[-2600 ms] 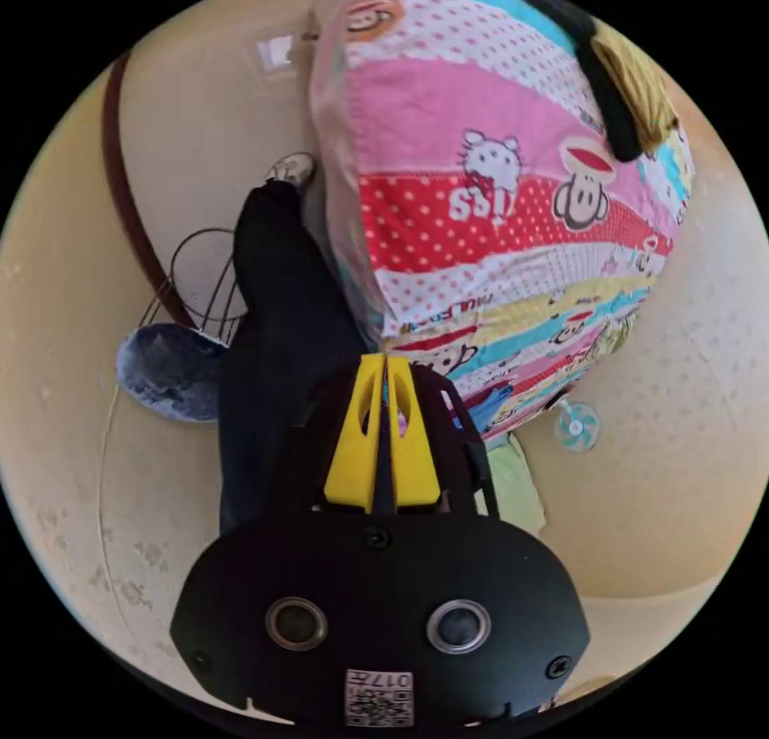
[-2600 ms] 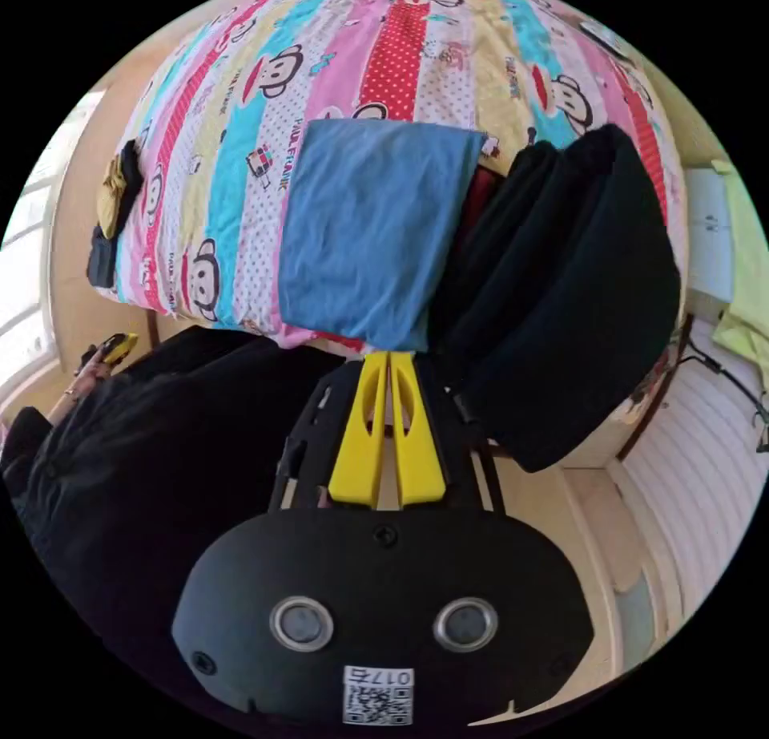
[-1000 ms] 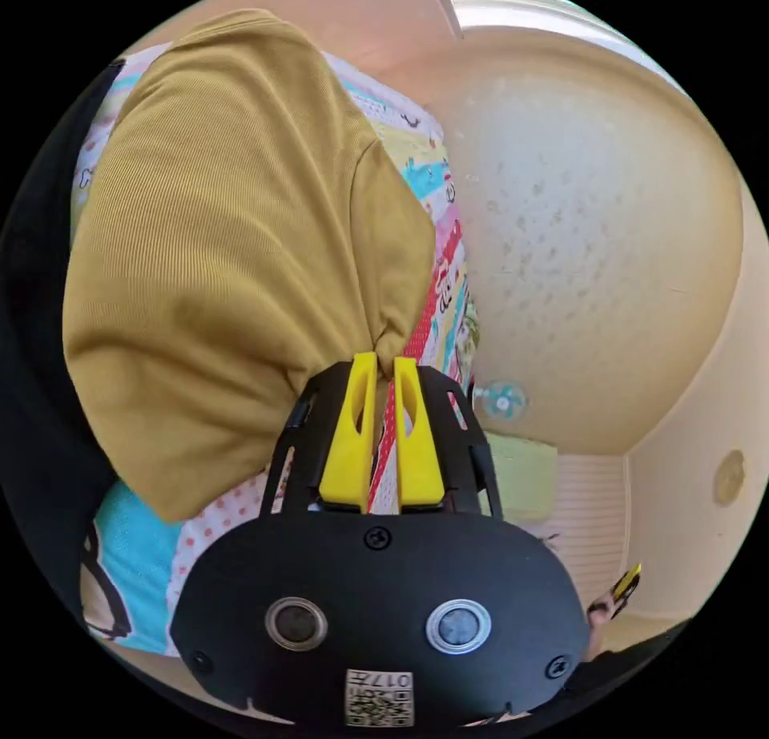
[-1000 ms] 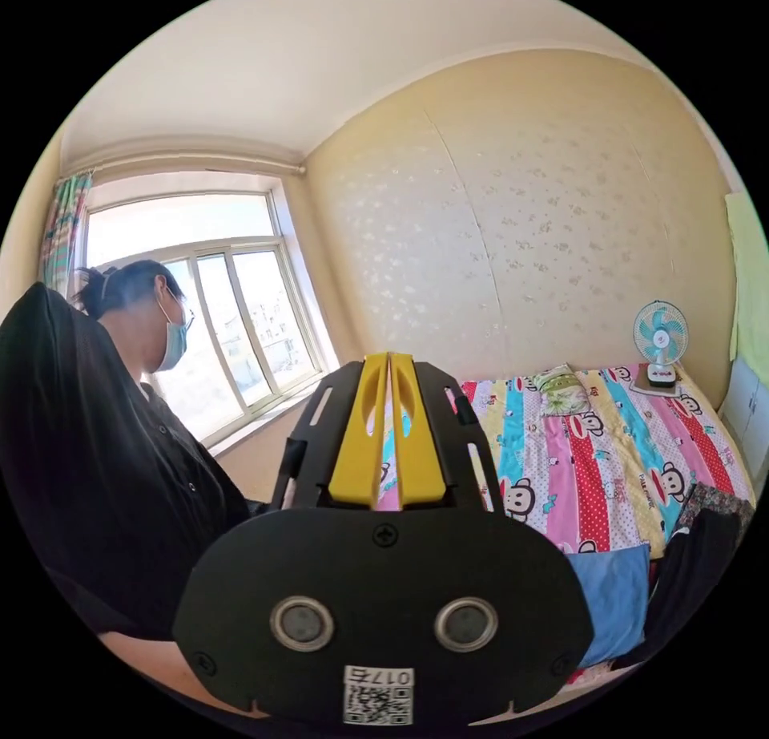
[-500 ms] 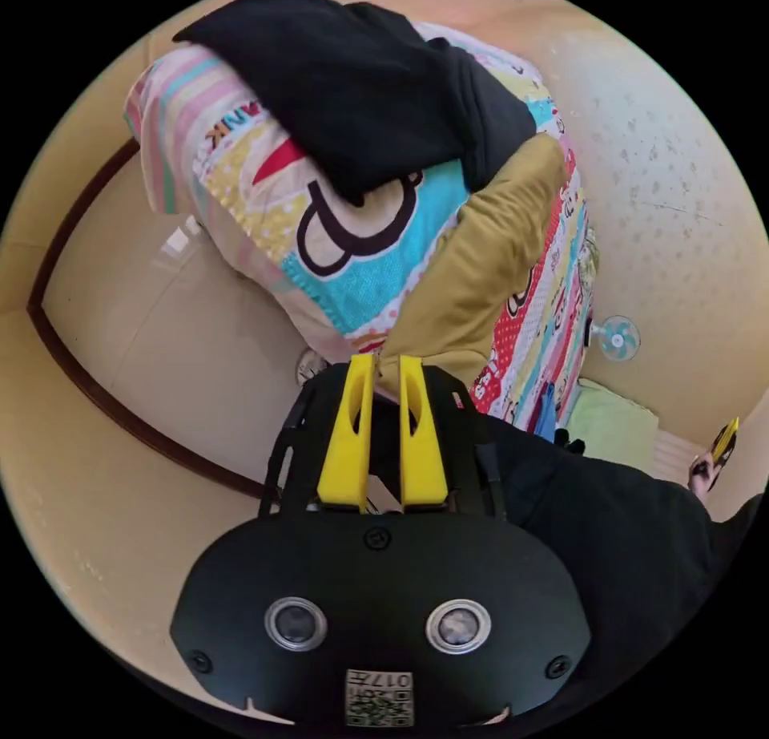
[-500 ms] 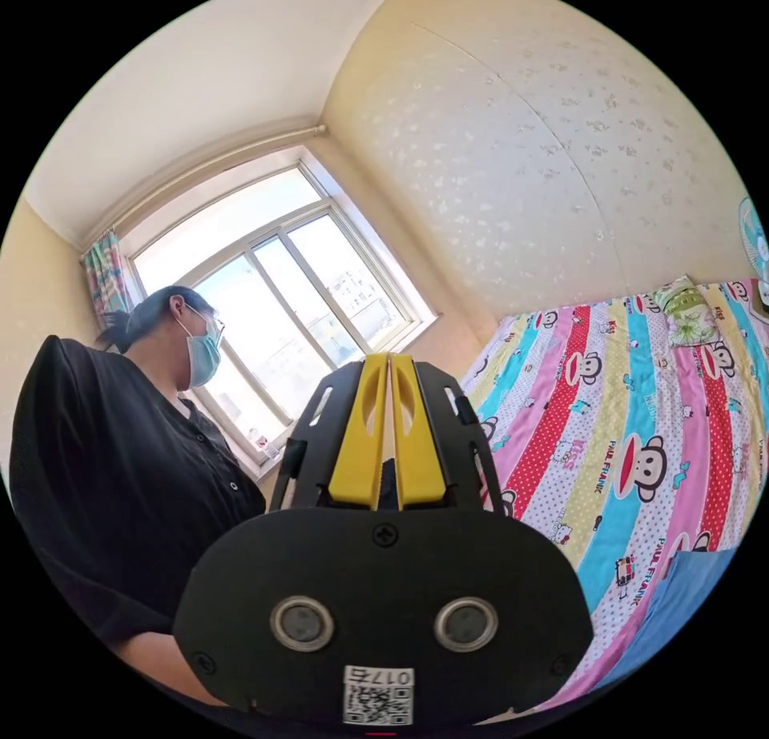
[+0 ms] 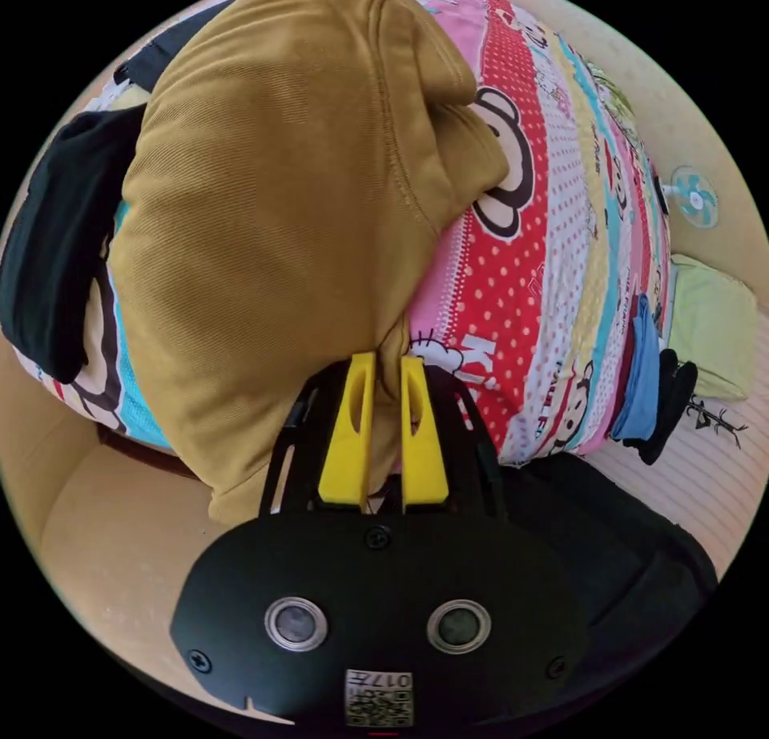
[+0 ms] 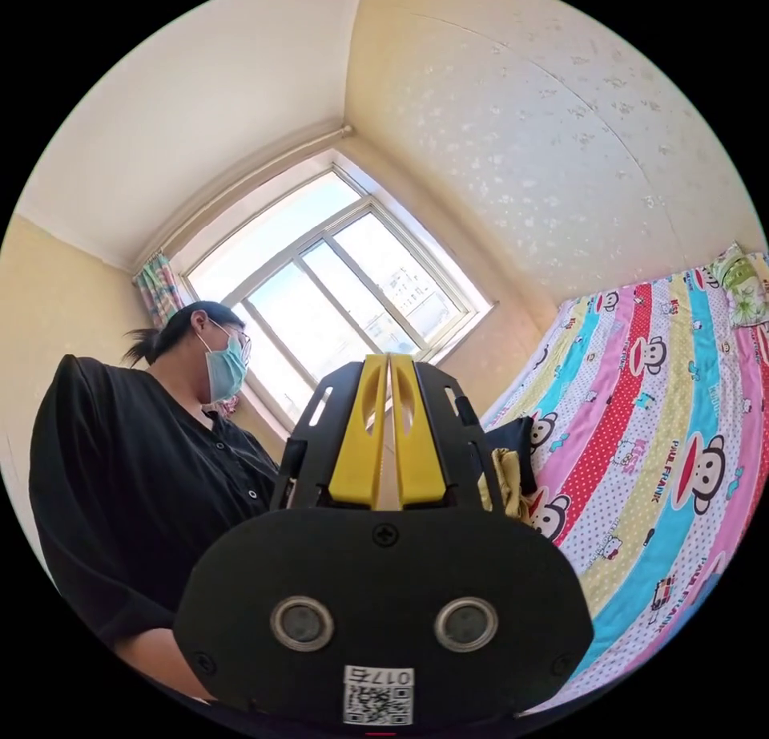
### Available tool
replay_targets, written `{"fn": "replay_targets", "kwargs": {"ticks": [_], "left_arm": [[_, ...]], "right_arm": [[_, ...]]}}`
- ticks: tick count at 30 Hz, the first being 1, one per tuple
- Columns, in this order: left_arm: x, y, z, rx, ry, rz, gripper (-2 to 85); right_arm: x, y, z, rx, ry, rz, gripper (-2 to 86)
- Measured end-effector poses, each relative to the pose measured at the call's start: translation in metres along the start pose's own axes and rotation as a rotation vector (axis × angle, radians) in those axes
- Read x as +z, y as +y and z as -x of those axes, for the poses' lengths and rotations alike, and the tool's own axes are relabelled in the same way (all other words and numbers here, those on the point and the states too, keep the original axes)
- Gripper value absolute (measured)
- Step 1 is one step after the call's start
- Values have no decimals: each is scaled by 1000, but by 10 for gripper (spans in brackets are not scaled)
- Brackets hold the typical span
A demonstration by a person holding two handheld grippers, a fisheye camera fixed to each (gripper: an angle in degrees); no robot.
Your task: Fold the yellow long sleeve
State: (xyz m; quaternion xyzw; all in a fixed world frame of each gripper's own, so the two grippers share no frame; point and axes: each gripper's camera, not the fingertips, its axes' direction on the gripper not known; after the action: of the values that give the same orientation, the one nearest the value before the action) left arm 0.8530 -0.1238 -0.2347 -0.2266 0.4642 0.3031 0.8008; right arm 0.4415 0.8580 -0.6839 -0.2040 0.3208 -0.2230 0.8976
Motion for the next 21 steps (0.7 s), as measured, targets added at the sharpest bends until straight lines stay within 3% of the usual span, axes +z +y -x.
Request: {"fn": "replay_targets", "kwargs": {"ticks": [3,5,7,12,15,17,21], "left_arm": [[-1,20,11,-40,175,50,37],[-32,53,26,70,509,-61,30],[-75,87,32,204,713,-196,24],[-220,187,10,527,740,-545,17],[-287,241,-18,775,875,-738,13],[-329,284,-60,1108,1059,-869,10],[-366,327,-141,1526,1357,-942,8]], "right_arm": [[-38,11,13,-66,95,-21,5],[-57,20,18,-87,172,14,5],[-77,30,21,-104,205,55,5],[-149,75,29,-163,262,45,6],[-188,97,32,-207,268,-11,8],[-204,108,35,-253,277,-33,11],[-214,119,43,-359,269,54,29]]}}
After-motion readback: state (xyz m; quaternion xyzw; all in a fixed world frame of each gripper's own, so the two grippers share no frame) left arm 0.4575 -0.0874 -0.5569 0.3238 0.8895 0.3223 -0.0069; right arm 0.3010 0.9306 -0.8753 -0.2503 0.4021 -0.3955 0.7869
